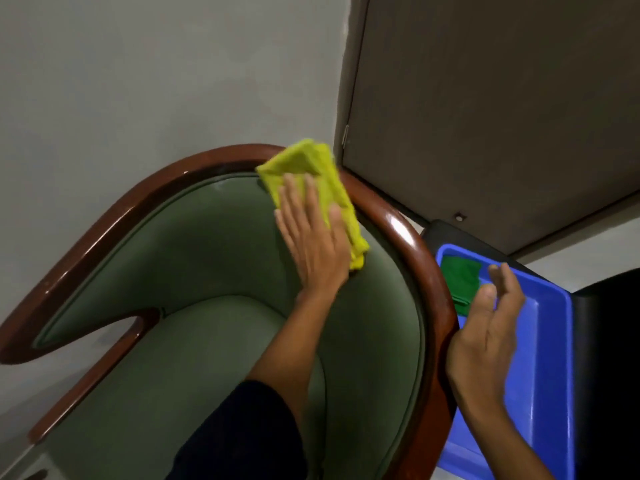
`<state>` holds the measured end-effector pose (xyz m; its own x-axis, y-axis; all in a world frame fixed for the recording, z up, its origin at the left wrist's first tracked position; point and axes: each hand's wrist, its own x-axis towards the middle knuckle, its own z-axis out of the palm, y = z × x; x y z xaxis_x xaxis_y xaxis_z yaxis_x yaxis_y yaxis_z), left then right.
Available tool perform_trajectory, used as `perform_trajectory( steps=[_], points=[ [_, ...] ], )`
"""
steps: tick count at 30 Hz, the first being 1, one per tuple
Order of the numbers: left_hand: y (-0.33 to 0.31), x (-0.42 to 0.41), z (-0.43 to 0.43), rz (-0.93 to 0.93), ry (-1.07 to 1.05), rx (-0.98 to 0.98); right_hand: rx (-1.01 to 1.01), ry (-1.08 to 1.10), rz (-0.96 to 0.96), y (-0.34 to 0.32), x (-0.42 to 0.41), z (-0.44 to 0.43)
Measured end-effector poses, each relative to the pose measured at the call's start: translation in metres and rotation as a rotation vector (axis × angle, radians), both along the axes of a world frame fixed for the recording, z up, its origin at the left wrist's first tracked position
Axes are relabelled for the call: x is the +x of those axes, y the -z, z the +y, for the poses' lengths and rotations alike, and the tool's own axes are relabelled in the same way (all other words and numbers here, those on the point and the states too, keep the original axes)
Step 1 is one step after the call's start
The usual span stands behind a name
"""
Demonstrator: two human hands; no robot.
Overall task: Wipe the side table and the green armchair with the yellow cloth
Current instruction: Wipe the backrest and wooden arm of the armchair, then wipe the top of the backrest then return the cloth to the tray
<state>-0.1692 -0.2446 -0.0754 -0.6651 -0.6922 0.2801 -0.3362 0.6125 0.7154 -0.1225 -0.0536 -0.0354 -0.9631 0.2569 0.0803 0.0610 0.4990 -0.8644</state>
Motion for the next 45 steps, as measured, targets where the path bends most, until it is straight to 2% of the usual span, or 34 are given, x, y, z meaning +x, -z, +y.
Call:
perform_trajectory(
  steps=[2, 5, 7, 11, 12, 14, 16, 19, 23, 25, 28, 32, 34, 36, 38, 40, 41, 43, 44, 45],
  points=[
    [-0.006, -0.013, -0.008, 0.021, -0.232, 0.285, 0.006, -0.019, 0.002, -0.001, 0.002, -0.001],
    [-0.013, -0.021, 0.001, -0.031, -0.285, 0.363, 0.003, -0.044, 0.014, -0.003, 0.004, -0.002],
    [-0.011, -0.006, 0.023, -0.121, -0.134, 0.284, 0.009, -0.048, 0.017, -0.003, 0.004, -0.002],
    [-0.008, 0.069, 0.08, -0.189, 0.369, 0.178, 0.011, -0.06, 0.025, -0.006, 0.004, -0.002],
    [-0.008, 0.087, 0.09, -0.169, 0.47, 0.218, 0.005, -0.063, 0.033, -0.007, 0.003, -0.002],
    [-0.011, 0.119, 0.104, -0.083, 0.525, 0.441, -0.009, -0.066, 0.069, -0.009, 0.004, -0.001],
    [-0.013, 0.144, 0.111, -0.038, 0.447, 0.598, 0.013, -0.051, 0.116, -0.011, 0.012, 0.002],
    [-0.011, 0.165, 0.112, -0.05, 0.187, 0.707, 0.065, -0.03, 0.176, -0.013, 0.045, 0.012],
    [-0.013, 0.174, 0.096, -0.249, -0.004, 1.215, 0.172, -0.102, 0.174, -0.008, 0.107, 0.03],
    [-0.016, 0.183, 0.095, -0.237, -0.006, 1.269, 0.217, -0.185, 0.107, -0.005, 0.129, 0.037],
    [-0.027, 0.202, 0.11, -0.239, 0.031, 1.124, 0.22, -0.276, -0.051, 0.0, 0.142, 0.041],
    [-0.036, 0.23, 0.141, -0.073, 0.114, 0.636, -0.014, -0.119, -0.148, 0.001, 0.131, 0.048],
    [-0.034, 0.237, 0.148, -0.115, 0.189, 0.513, -0.077, -0.058, -0.167, 0.0, 0.123, 0.052],
    [-0.036, 0.237, 0.144, -0.18, 0.159, 0.642, -0.105, -0.03, -0.186, -0.001, 0.121, 0.055],
    [-0.046, 0.234, 0.136, -0.054, 0.009, 0.935, -0.176, -0.065, -0.217, -0.002, 0.126, 0.061],
    [-0.062, 0.228, 0.136, 0.099, -0.041, 1.108, -0.285, -0.175, -0.289, 0.001, 0.135, 0.073],
    [-0.068, 0.224, 0.141, 0.134, -0.016, 1.121, -0.404, -0.223, -0.37, 0.004, 0.14, 0.084],
    [-0.083, 0.217, 0.163, 0.13, 0.094, 1.089, -0.78, -0.293, -0.669, 0.008, 0.143, 0.112],
    [-0.087, 0.212, 0.179, 0.099, 0.139, 1.088, -0.895, -0.373, -0.728, 0.006, 0.144, 0.126],
    [-0.09, 0.207, 0.196, 0.069, 0.162, 1.101, -0.938, -0.354, -0.65, -0.006, 0.134, 0.143]
  ],
)
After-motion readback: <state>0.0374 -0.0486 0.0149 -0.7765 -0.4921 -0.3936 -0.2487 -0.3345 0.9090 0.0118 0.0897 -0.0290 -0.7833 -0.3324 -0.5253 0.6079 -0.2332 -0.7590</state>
